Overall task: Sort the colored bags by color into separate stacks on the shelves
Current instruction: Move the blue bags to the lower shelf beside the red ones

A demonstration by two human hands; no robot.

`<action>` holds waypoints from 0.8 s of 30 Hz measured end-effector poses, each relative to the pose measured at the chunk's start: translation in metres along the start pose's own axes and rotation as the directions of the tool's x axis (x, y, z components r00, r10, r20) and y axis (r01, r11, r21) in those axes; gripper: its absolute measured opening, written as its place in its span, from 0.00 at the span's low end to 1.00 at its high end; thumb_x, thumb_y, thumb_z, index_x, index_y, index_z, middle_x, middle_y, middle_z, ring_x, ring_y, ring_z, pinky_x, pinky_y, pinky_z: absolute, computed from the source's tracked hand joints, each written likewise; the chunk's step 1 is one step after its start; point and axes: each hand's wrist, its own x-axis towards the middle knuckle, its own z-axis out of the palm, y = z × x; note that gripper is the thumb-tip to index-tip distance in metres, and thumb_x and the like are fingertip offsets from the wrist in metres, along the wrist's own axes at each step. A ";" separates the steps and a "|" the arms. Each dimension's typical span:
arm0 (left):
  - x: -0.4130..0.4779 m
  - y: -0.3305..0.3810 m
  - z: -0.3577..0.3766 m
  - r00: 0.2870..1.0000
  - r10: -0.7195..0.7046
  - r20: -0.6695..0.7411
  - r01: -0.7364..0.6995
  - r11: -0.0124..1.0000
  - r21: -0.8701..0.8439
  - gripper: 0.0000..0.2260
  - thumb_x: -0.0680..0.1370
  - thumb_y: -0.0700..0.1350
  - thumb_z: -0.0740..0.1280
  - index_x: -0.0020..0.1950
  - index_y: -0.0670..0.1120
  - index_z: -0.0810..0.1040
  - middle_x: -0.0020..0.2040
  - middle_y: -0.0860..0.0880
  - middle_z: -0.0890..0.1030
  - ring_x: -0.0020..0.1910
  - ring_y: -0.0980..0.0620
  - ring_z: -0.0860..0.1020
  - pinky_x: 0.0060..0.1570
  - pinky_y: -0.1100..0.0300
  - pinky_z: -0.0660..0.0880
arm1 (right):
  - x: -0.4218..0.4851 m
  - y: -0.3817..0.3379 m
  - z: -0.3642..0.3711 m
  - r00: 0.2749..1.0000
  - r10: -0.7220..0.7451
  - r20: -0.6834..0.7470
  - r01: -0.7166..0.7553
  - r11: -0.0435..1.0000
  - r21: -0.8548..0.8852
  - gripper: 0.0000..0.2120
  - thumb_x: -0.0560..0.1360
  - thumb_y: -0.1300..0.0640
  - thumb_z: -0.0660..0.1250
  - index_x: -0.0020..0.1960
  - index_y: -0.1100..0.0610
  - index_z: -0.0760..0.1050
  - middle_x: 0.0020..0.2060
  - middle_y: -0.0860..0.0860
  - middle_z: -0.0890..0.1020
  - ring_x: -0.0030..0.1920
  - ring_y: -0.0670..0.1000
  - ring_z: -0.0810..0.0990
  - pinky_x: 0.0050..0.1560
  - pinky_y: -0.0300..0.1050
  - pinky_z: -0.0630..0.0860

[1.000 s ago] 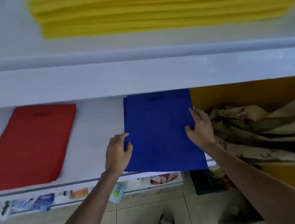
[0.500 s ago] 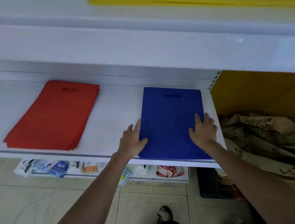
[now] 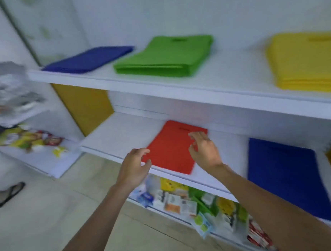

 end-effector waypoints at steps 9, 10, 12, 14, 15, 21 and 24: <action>-0.007 -0.081 -0.206 0.953 -0.024 -0.301 0.056 0.994 0.097 0.12 0.77 0.43 0.64 0.59 0.46 0.77 0.55 0.47 0.77 0.50 0.51 0.76 0.46 0.61 0.69 | 0.091 -0.225 0.050 0.946 -0.321 -0.055 0.325 0.931 0.165 0.16 0.72 0.65 0.64 0.60 0.60 0.74 0.51 0.55 0.78 0.44 0.55 0.78 0.47 0.51 0.76; -0.002 -0.087 -0.218 0.946 -0.024 -0.324 0.059 0.994 0.096 0.12 0.77 0.42 0.64 0.59 0.46 0.77 0.55 0.46 0.77 0.50 0.50 0.75 0.47 0.60 0.70 | 0.103 -0.242 0.051 0.934 -0.349 -0.074 0.357 0.918 0.173 0.16 0.72 0.64 0.64 0.60 0.60 0.74 0.50 0.55 0.77 0.44 0.54 0.78 0.47 0.51 0.76; 0.008 -0.099 -0.237 0.928 -0.031 -0.371 0.067 0.994 0.086 0.11 0.77 0.42 0.64 0.59 0.45 0.77 0.53 0.47 0.76 0.49 0.51 0.74 0.48 0.60 0.70 | 0.125 -0.270 0.055 0.914 -0.394 -0.095 0.405 0.896 0.183 0.15 0.73 0.63 0.63 0.60 0.60 0.73 0.51 0.54 0.77 0.44 0.52 0.77 0.48 0.50 0.75; 0.023 -0.111 -0.248 0.916 -0.027 -0.401 0.062 0.995 0.074 0.11 0.77 0.41 0.64 0.58 0.46 0.78 0.51 0.49 0.74 0.47 0.53 0.73 0.47 0.61 0.69 | 0.146 -0.292 0.064 0.906 -0.414 -0.090 0.423 0.890 0.171 0.15 0.75 0.62 0.63 0.62 0.59 0.72 0.53 0.53 0.77 0.46 0.51 0.76 0.49 0.48 0.75; 0.033 -0.116 -0.252 0.914 -0.020 -0.404 0.054 0.996 0.071 0.10 0.77 0.41 0.64 0.58 0.46 0.78 0.51 0.49 0.73 0.47 0.53 0.72 0.47 0.61 0.68 | 0.158 -0.299 0.070 0.905 -0.418 -0.085 0.426 0.890 0.163 0.15 0.75 0.61 0.62 0.62 0.59 0.72 0.53 0.53 0.77 0.46 0.51 0.76 0.50 0.46 0.74; 0.108 -0.147 -0.282 0.904 0.019 -0.428 0.008 0.998 0.061 0.10 0.77 0.41 0.64 0.57 0.47 0.77 0.53 0.49 0.74 0.51 0.53 0.74 0.48 0.62 0.68 | 0.237 -0.325 0.112 0.904 -0.423 -0.069 0.428 0.888 0.169 0.16 0.76 0.60 0.61 0.63 0.59 0.71 0.55 0.53 0.77 0.50 0.51 0.76 0.53 0.47 0.75; 0.153 -0.159 -0.303 0.908 0.035 -0.418 -0.002 0.997 0.079 0.10 0.77 0.42 0.64 0.57 0.47 0.77 0.56 0.49 0.76 0.51 0.54 0.74 0.48 0.62 0.68 | 0.281 -0.338 0.122 0.911 -0.410 -0.052 0.413 0.897 0.157 0.16 0.76 0.60 0.62 0.64 0.59 0.71 0.56 0.52 0.76 0.49 0.50 0.76 0.52 0.48 0.76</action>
